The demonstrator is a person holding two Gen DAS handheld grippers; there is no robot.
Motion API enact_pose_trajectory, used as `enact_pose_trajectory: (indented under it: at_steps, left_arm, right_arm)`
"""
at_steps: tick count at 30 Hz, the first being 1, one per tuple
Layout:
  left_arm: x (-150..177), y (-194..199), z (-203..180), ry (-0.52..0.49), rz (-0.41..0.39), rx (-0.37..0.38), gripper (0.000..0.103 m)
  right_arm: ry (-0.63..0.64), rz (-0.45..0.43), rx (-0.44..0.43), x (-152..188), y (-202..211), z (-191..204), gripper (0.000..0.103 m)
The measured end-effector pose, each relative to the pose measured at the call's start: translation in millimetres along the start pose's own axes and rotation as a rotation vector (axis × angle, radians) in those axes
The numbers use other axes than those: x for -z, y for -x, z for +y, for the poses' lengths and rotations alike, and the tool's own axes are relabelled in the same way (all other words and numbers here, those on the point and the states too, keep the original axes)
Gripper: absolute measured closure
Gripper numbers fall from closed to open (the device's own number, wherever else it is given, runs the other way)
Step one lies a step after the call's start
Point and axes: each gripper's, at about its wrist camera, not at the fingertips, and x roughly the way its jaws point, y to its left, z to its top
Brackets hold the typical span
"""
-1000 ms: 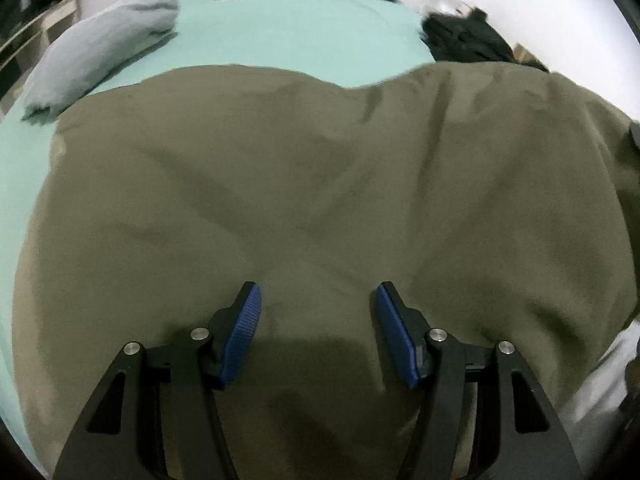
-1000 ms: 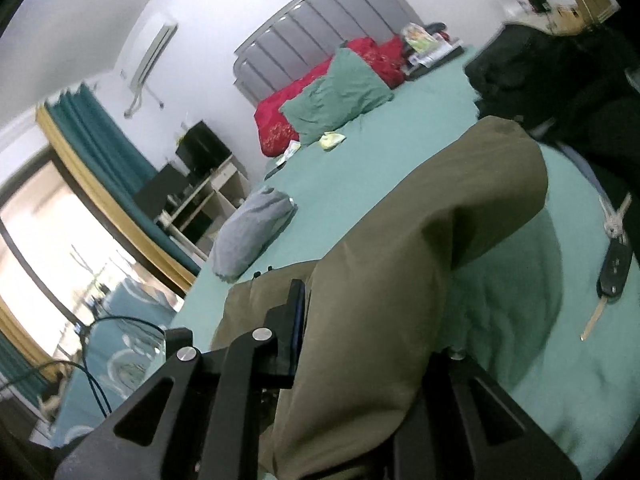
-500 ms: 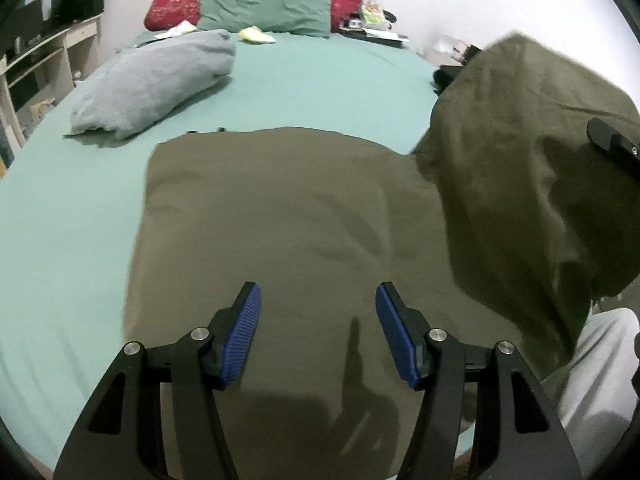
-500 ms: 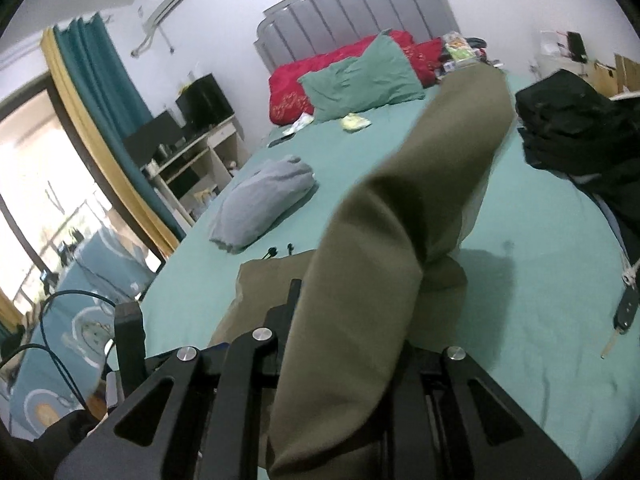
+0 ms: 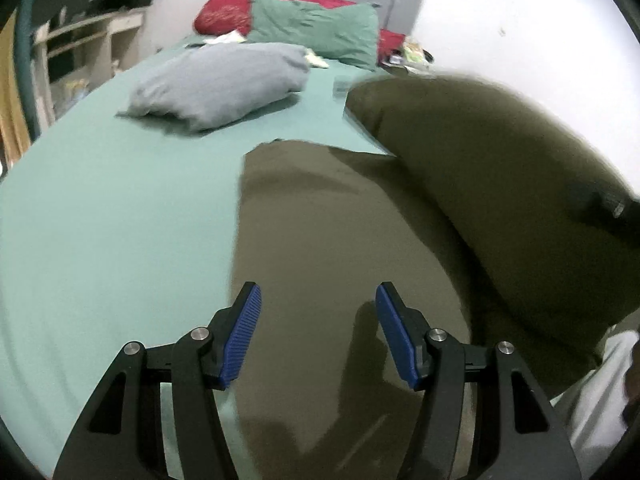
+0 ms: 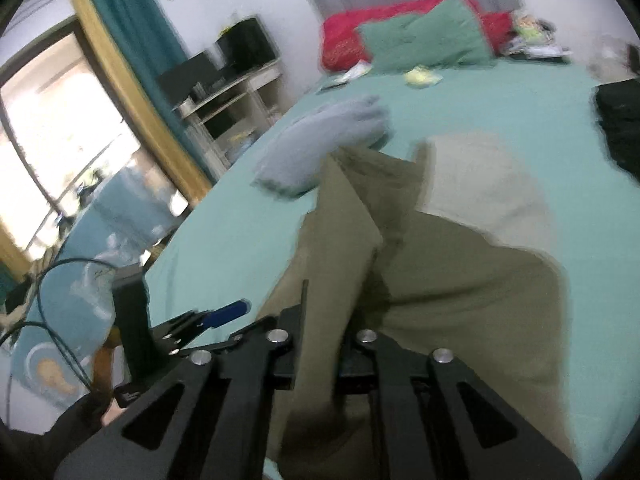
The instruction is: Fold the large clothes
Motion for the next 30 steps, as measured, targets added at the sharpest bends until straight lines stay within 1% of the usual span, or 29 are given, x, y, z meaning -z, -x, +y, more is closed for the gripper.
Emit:
enact_pose_trajectory:
  at_steps: [4,7,9,10,12,13,15,17,18,19,20,22,24,26,27,29,30]
  left_arm:
    - [4,6,40,0.125,0.000,0.012,0.039]
    - [3,17,67,0.227,-0.013,0.015,0.039]
    - [2,26,80,0.272,-0.038,0.020,0.039]
    - [1,32,86,0.292,-0.050,0.024,0.039]
    - [-1,39,91,0.313,-0.068,0.032,0.039]
    - [-2,42,92,0.321,-0.075,0.031,0.039]
    - [-4,43,92,0.325,-0.081,0.037,0.039]
    - [-5,43,88,0.329,-0.074,0.040,0.039]
    - [-6,43,85,0.326,-0.073,0.048,0.039]
    - [-6,43,83,0.320,-0.074,0.053,0.039]
    - [-9,43,78,0.304,-0.073,0.042,0.039]
    - [-13,44,68,0.273,-0.074,0.023,0.039]
    - [-21,50,55,0.255,-0.083,0.027,0.039]
    - [-32,60,37,0.219,-0.106,0.029,0.039]
    - [-38,64,26,0.198,-0.118,0.034,0.039]
    - [-52,67,1,0.157,-0.118,0.075,0.039]
    - [-59,64,-15,0.131,-0.104,0.107,0.039]
  right_arm:
    - [0.062,0.097,-0.004,11,-50,24,0.097]
    - [0.077,0.139,-0.013,22,-70,31,0.097]
    - [0.073,0.162,-0.019,28,-79,32,0.096]
    - [0.082,0.190,-0.022,33,-88,33,0.093]
    - [0.097,0.242,-0.030,42,-106,41,0.091]
    - [0.099,0.253,-0.031,45,-110,43,0.090]
    - [0.111,0.258,-0.034,50,-112,45,0.081]
    - [0.132,0.222,-0.054,48,-98,54,0.056]
    - [0.150,0.201,-0.068,49,-84,60,0.031]
    - [0.178,0.172,-0.073,50,-71,68,0.014]
    - [0.206,0.149,-0.081,50,-61,75,0.010]
    - [0.283,0.111,-0.104,51,-30,89,0.010]
    - [0.300,0.082,-0.101,52,-5,87,0.010]
    - [0.257,0.044,-0.095,48,24,67,0.010]
    - [0.216,0.019,-0.092,45,41,49,0.010]
    - [0.158,-0.022,-0.066,39,59,20,0.010]
    - [0.138,-0.041,-0.045,38,68,4,0.009]
